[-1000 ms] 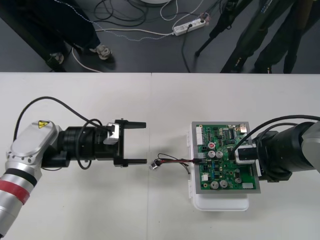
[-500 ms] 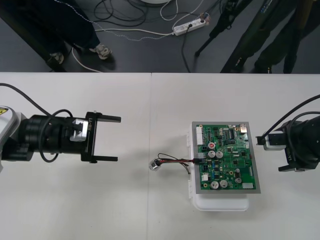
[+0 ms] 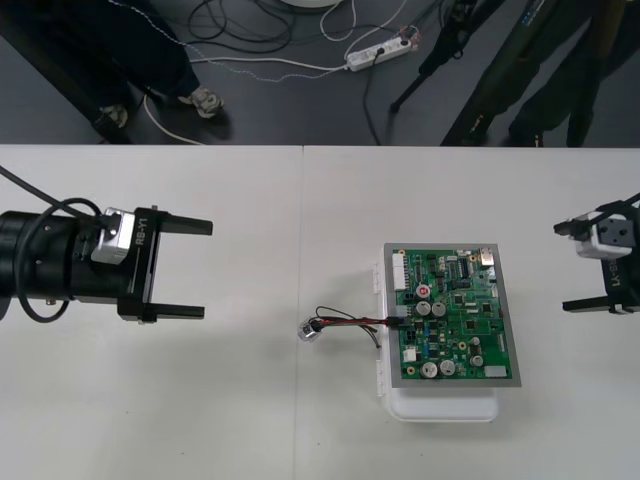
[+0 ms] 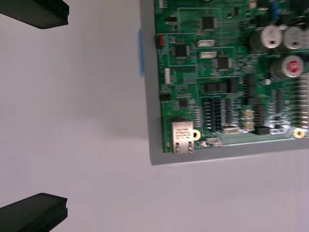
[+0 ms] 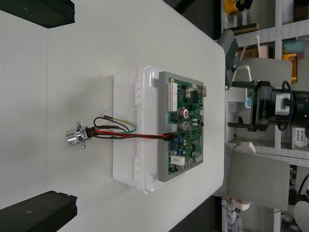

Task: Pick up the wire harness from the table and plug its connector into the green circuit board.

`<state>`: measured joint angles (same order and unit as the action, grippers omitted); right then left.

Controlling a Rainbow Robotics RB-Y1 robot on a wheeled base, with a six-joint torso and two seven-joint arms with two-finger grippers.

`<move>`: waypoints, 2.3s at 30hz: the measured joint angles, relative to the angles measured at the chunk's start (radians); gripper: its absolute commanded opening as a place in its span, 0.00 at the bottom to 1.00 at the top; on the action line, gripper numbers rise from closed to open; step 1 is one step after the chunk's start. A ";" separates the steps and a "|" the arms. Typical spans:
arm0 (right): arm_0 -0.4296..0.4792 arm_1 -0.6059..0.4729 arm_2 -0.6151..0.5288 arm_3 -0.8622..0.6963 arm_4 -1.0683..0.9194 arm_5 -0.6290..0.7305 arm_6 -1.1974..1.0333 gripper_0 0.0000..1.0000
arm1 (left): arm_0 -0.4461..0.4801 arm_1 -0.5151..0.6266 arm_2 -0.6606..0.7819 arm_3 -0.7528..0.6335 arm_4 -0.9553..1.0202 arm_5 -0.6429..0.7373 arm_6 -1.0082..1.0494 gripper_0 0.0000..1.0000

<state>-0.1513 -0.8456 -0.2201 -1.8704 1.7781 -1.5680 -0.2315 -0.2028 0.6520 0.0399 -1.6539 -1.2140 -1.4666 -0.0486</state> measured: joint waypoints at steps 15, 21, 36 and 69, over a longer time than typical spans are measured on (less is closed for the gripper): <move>0.000 -0.102 -0.041 0.034 -0.382 0.000 0.000 1.00 | 0.006 0.063 0.084 -0.150 -0.002 -0.056 0.254 1.00; 0.000 -0.103 -0.058 0.034 -0.494 0.000 0.000 1.00 | 0.006 0.094 0.085 -0.172 0.013 -0.060 0.263 1.00; 0.042 -0.103 -0.094 0.003 -0.602 0.000 0.000 1.00 | 0.019 0.147 0.086 -0.228 0.045 -0.061 0.283 1.00; 0.139 -0.105 -0.105 -0.162 -0.441 0.000 -0.006 1.00 | 0.033 0.163 0.096 -0.245 0.053 -0.061 0.324 1.00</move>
<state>-0.0125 -0.9507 -0.3256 -2.0323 1.3374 -1.5680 -0.2373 -0.1703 0.8146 0.1360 -1.8990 -1.1607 -1.5274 0.2756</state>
